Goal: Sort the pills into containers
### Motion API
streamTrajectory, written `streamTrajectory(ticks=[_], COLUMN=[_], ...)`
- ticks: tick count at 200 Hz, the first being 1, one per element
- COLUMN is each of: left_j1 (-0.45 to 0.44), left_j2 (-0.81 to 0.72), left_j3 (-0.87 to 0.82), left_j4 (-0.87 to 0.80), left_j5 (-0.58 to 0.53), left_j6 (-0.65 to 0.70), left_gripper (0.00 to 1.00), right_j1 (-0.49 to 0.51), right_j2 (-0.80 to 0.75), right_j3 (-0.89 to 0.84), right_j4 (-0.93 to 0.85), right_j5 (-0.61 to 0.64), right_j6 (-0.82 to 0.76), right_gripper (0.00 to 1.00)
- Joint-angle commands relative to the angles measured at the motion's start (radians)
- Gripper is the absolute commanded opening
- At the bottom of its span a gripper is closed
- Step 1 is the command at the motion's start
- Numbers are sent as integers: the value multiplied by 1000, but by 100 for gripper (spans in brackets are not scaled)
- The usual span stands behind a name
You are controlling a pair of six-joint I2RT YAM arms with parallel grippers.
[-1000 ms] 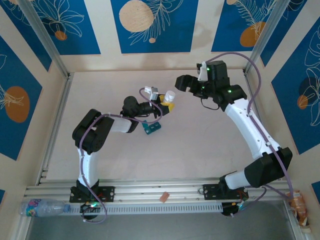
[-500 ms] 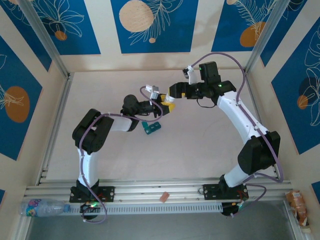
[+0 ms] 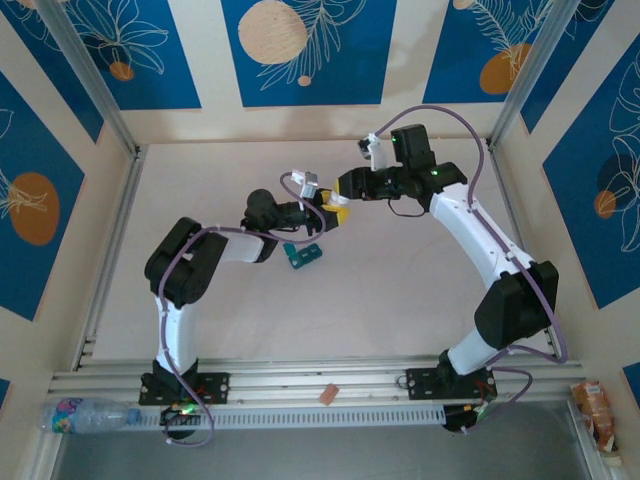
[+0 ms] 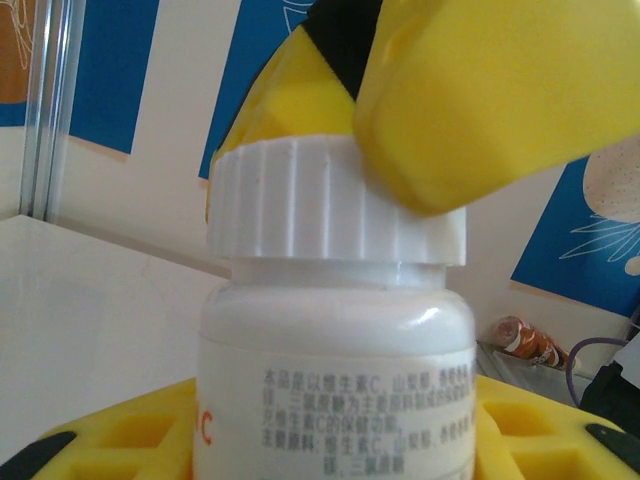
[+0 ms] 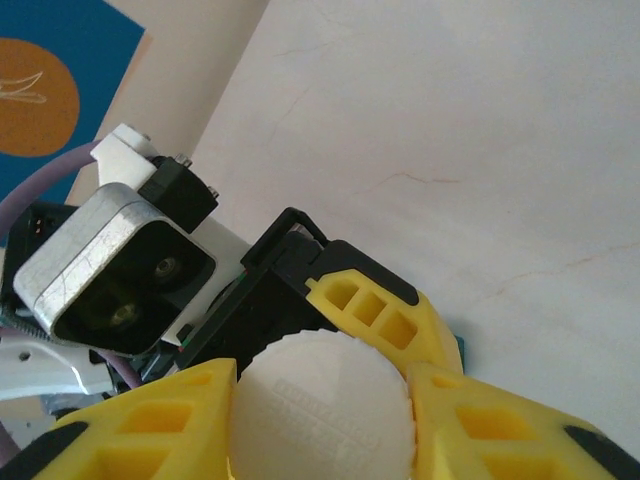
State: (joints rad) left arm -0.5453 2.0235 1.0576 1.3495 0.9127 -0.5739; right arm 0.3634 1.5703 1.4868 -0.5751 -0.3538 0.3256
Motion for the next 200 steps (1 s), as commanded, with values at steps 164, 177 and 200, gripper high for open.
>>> streamTrajectory(ticks=[164, 177, 200], left_j1=[-1, -1, -1], left_j2=[19, 23, 24], left_j3=[29, 28, 25], left_j4=[57, 56, 57], left_j5=[-17, -12, 4], left_j6=[20, 23, 26], left_gripper=[0, 0, 0], right_j1=[159, 139, 106], right_j2=[-45, -75, -127], right_j3=[-18, -17, -24], right_j4=[-40, -42, -46], right_j5=[468, 448, 412], right_j6=[377, 361, 316], right_gripper=[64, 74, 84])
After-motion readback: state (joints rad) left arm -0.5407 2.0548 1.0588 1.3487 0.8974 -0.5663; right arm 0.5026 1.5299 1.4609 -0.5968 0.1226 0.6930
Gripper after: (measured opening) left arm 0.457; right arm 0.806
